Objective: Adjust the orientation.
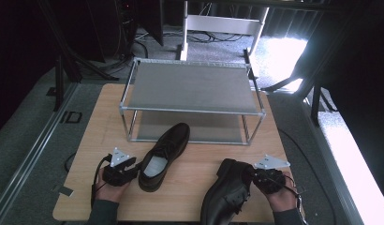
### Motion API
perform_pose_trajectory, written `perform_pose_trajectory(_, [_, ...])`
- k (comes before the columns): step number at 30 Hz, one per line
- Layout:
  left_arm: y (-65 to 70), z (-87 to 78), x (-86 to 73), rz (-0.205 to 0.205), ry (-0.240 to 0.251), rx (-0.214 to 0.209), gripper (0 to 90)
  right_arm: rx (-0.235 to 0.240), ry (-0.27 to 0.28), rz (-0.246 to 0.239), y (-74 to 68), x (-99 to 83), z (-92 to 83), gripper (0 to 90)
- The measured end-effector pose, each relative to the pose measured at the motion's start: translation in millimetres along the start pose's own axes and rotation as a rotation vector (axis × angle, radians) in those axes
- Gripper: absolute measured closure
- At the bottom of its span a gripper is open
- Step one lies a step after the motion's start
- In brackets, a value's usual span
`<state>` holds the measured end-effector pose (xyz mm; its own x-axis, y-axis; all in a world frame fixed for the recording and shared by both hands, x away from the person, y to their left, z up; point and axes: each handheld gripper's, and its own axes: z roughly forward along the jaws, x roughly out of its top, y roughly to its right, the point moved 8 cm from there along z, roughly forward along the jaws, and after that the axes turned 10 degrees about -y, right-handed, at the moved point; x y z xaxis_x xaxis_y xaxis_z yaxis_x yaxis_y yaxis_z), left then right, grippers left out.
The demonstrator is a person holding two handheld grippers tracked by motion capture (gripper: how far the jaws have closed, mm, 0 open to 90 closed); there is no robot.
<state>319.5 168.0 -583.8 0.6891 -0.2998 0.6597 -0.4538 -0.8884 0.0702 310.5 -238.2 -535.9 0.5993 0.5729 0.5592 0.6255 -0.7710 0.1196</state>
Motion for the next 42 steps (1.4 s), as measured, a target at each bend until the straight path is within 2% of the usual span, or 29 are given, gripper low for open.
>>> perform_pose_trajectory(3, [-0.1,0.0,0.2,0.001,0.000,-0.001,63.1,0.007,0.014,-0.004,-2.7,8.0,-1.8,89.9])
perform_pose_trajectory(5, [0.0,0.0,0.3,0.003,0.000,0.000,63.1,-0.009,0.031,0.003,-2.0,13.6,-6.1,89.9])
perform_pose_trajectory(8, [0.0,0.1,0.3,0.001,0.000,-0.001,63.1,-0.104,0.025,0.003,6.2,19.1,-11.6,89.6])
perform_pose_trajectory(9, [-0.1,0.1,0.4,0.001,0.000,-0.001,63.1,-0.072,0.025,0.004,7.8,20.7,-11.6,87.7])
perform_pose_trajectory(10, [-0.1,0.1,0.5,0.001,0.001,0.000,63.0,-0.015,0.031,-0.001,6.0,22.1,-11.6,86.3])
perform_pose_trajectory(14, [-0.2,0.5,0.7,-0.002,0.001,0.002,62.8,0.023,0.049,-0.039,-1.4,26.8,-9.8,82.9])
perform_pose_trajectory(20, [-0.4,0.5,0.8,0.000,0.001,0.001,62.7,0.066,0.093,-0.117,-14.3,45.7,-3.5,63.4])
perform_pose_trajectory(23, [-0.4,0.5,1.0,0.001,0.001,0.003,62.6,0.098,0.079,-0.138,-15.5,57.4,7.0,55.6])
perform_pose_trajectory(26, [-0.6,0.6,1.0,-0.001,0.000,0.002,62.4,0.128,0.015,-0.185,-18.7,64.1,24.1,50.3])
perform_pose_trajectory(28, [-0.6,0.7,1.1,-0.001,-0.001,0.003,62.3,0.121,-0.016,-0.225,-20.8,68.5,37.5,50.9])
perform_pose_trajectory(30, [-0.7,0.9,1.1,-0.002,-0.001,0.002,62.3,0.112,-0.040,-0.233,-20.7,72.2,47.0,54.2])
perform_pose_trajectory(33, [-0.8,0.9,1.2,-0.002,-0.001,0.001,62.4,0.134,-0.042,-0.256,-23.5,77.0,53.6,66.7])
perform_pose_trajectory(35, [-1.0,1.1,1.1,-0.001,-0.001,-0.001,62.3,0.116,-0.042,-0.244,-22.7,76.3,52.4,72.8])
perform_pose_trajectory(38, [-0.9,1.1,1.3,0.000,-0.001,-0.002,62.4,0.091,-0.043,-0.209,-14.7,70.7,47.2,75.5])
perform_pose_trajectory(42, [-1.0,1.3,1.2,-0.001,-0.001,-0.003,62.4,0.037,-0.031,-0.089,10.7,56.1,33.8,75.5])
